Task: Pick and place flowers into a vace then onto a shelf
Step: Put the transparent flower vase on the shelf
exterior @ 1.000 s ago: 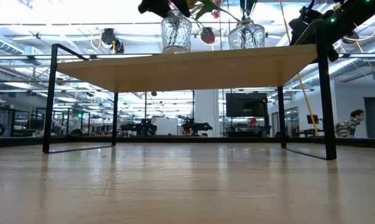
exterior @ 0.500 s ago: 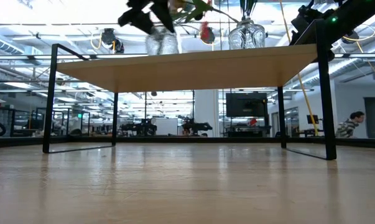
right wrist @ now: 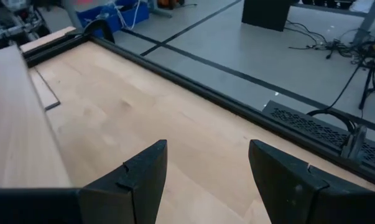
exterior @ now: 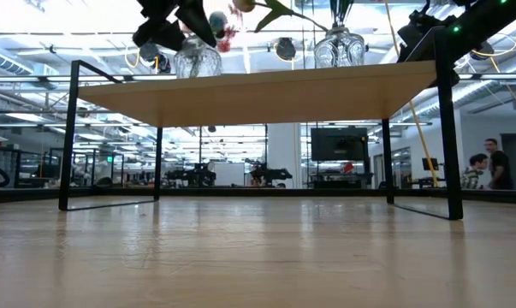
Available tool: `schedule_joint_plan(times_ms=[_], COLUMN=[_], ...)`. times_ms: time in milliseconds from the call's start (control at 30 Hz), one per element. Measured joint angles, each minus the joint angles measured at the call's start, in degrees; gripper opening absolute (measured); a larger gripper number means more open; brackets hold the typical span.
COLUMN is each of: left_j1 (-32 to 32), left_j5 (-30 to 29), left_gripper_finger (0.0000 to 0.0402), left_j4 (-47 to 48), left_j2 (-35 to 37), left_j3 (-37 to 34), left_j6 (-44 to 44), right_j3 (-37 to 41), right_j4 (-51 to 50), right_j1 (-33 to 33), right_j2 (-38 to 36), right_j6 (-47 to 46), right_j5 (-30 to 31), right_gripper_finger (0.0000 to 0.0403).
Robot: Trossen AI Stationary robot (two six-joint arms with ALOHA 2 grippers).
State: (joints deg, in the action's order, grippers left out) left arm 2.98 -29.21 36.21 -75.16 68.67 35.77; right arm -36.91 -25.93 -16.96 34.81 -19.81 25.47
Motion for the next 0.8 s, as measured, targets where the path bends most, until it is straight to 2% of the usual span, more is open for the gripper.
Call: schedule_joint_plan(times_ms=[333, 600, 800], left_j1=[1.6, 1.7, 2.1], left_j5=[1.4, 2.9, 3.0], left_gripper_finger=[0.0213, 0.0253, 0.0236], left_j4=[-5.1, -4.4, -4.5], left_j2=[0.4, 0.2, 0.1], left_j3=[-7.1, -8.7, -8.7], left_j6=[-5.1, -5.9, -7.0], right_j3=[0.0, 0.0, 0.0], right_j4=[2.2, 4.4, 4.7], right_j1=[-2.6, -2.6, -2.6], right_j2=[0.0, 0.0, 0.0], right_j6=[-4.9, -9.8, -10.0], right_j5=[0.1, 0.1, 0.1], right_gripper_finger=[0.0219, 0.0219, 0.0219])
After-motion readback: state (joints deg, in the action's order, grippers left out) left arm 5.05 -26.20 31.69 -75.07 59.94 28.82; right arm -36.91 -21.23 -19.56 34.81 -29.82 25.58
